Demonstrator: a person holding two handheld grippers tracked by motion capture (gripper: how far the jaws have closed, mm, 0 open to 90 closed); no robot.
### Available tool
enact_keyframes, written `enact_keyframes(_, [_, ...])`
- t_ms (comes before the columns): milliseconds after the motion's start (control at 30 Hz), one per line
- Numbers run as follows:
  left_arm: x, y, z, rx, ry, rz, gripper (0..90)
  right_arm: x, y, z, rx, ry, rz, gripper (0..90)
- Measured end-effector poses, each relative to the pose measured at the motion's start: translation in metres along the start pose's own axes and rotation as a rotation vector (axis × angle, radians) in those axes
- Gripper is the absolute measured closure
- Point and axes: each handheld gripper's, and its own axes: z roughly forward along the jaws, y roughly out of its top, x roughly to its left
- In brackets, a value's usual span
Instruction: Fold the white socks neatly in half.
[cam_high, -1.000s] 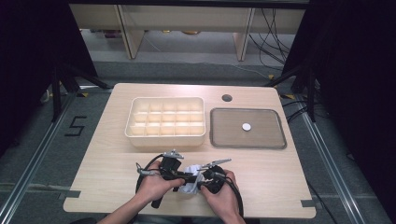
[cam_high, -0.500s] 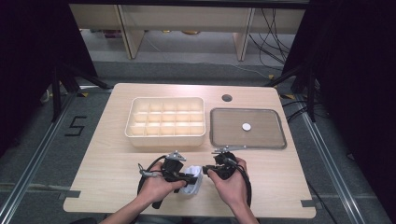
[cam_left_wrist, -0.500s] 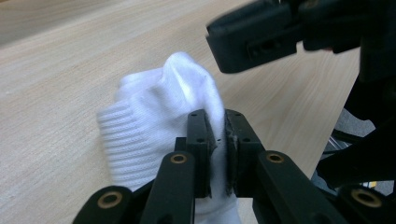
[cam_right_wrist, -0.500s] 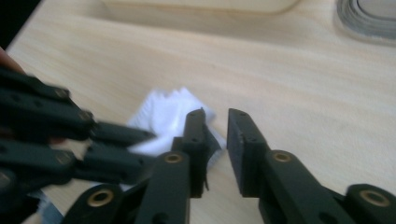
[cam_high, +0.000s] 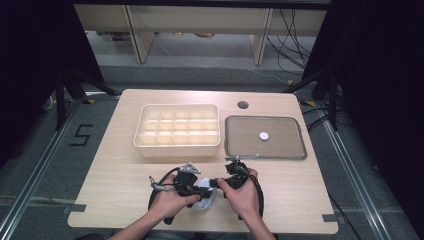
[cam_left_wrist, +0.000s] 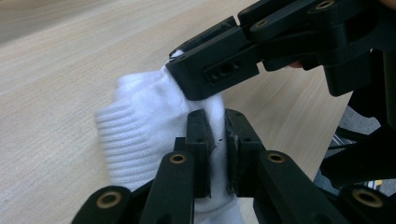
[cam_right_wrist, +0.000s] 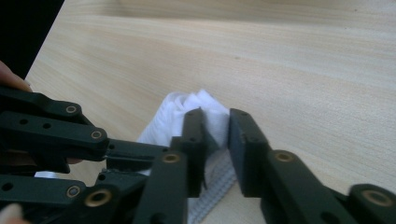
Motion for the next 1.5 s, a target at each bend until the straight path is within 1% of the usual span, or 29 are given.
enact_keyframes(100, [-0.001,0.0,0.0,-0.002,0.005,0.001,80.2,0.001,0.0,0.0,0.003,-0.002,-0.003,82.2])
enact_keyframes(133, [0.0,0.0,0.0,-0.005,0.002,0.007,79.5,0.001,0.0,0.001,0.005,0.011,0.002,83.6])
enact_keyframes(200, [-0.001,0.0,0.0,-0.01,0.004,0.003,78.9,0.0,0.0,0.001,0.005,0.003,-0.003,83.8])
enact_keyframes(267, [-0.003,0.001,-0.004,-0.016,-0.001,0.014,74.8,0.0,0.0,0.002,0.001,-0.008,-0.005,84.2])
enact_keyframes(300, [-0.006,0.001,-0.006,-0.027,0.002,0.02,73.8,0.0,0.0,0.003,0.003,-0.008,0.001,84.3])
enact_keyframes(333, [-0.011,0.001,-0.013,-0.038,-0.006,0.045,72.9,0.0,0.0,0.003,0.003,-0.01,0.003,84.3])
enact_keyframes(433, [-0.016,0.0,-0.019,-0.045,-0.017,0.057,71.6,-0.001,0.0,0.004,0.0,-0.021,0.002,84.3])
enact_keyframes(467, [-0.02,-0.004,-0.023,-0.045,-0.021,0.067,71.7,-0.001,0.0,0.004,0.0,-0.021,0.002,84.3])
enact_keyframes(567, [-0.024,-0.008,-0.024,-0.044,-0.033,0.077,74.7,-0.002,-0.001,0.005,0.001,-0.012,0.005,84.2])
enact_keyframes(600, [-0.025,-0.011,-0.024,-0.032,-0.03,0.092,76.2,-0.001,-0.001,0.005,-0.002,-0.028,0.007,84.2])
enact_keyframes(633, [-0.025,-0.011,-0.024,-0.032,-0.03,0.092,77.8,-0.001,-0.001,0.005,-0.002,-0.028,0.007,84.2])
enact_keyframes(667, [-0.023,-0.014,-0.02,-0.02,-0.03,0.089,79.3,-0.001,-0.001,0.005,0.0,-0.028,0.006,84.2])
enact_keyframes(733, [-0.022,-0.015,-0.018,-0.016,-0.029,0.083,82.5,-0.001,-0.001,0.005,0.0,-0.03,0.006,84.2])
enact_keyframes(767, [-0.02,-0.016,-0.016,-0.012,-0.037,0.08,82.5,-0.001,-0.001,0.005,0.0,-0.03,0.006,84.2])
enact_keyframes(800, [-0.02,-0.018,-0.013,-0.004,-0.037,0.072,85.3,-0.002,-0.001,0.006,-0.001,-0.028,0.0,84.2])
enact_keyframes(833, [-0.02,-0.018,-0.013,-0.004,-0.037,0.072,86.5,-0.001,-0.001,0.006,0.003,-0.028,0.014,84.2])
enact_keyframes(900, [-0.02,-0.019,-0.01,0.01,-0.039,0.08,87.3,-0.002,-0.002,0.006,0.005,-0.022,0.016,84.2])
enact_keyframes(1000, [-0.02,-0.022,-0.006,0.014,-0.033,0.076,89.1,-0.002,-0.002,0.007,0.004,-0.039,0.005,84.2])
enact_keyframes(1067, [-0.02,-0.023,-0.004,0.02,-0.032,0.075,89.3,-0.003,-0.002,0.008,0.007,-0.027,0.002,84.1])
enact_keyframes(1100, [-0.02,-0.024,-0.003,0.022,-0.034,0.072,89.3,-0.002,-0.003,0.008,0.004,-0.041,0.009,84.1])
enact_keyframes(1133, [-0.02,-0.024,-0.003,0.021,-0.031,0.075,89.4,-0.002,-0.003,0.009,0.007,-0.026,0.015,83.8])
enact_keyframes(1200, [-0.019,-0.024,-0.003,0.024,-0.037,0.074,89.4,-0.002,-0.003,0.009,0.007,-0.029,0.012,82.6])
enact_keyframes(1267, [-0.019,-0.023,-0.003,0.025,-0.036,0.077,89.3,-0.002,-0.002,0.008,0.005,-0.043,-0.015,78.6])
enact_keyframes(1300, [-0.019,-0.023,-0.003,0.025,-0.036,0.077,89.3,-0.002,-0.002,0.008,0.005,-0.043,-0.015,78.6])
enact_keyframes(1333, [-0.019,-0.023,-0.003,0.026,-0.035,0.076,89.3,0.0,-0.002,0.005,0.007,-0.072,-0.003,76.5])
enact_keyframes(1367, [-0.019,-0.024,-0.003,0.024,-0.035,0.074,89.4,0.004,0.0,-0.001,0.0,-0.087,-0.006,75.2])
enact_keyframes(1400, [-0.019,-0.024,-0.002,0.023,-0.033,0.075,89.3,0.006,0.001,-0.006,-0.026,-0.096,-0.028,75.2])
enact_keyframes(1433, [-0.019,-0.024,-0.002,0.023,-0.033,0.078,89.3,0.012,0.002,-0.016,-0.029,-0.125,-0.053,78.2])
enact_keyframes(1500, [-0.019,-0.024,-0.003,0.025,-0.033,0.074,89.3,0.021,0.002,-0.024,-0.036,-0.119,-0.083,84.7])
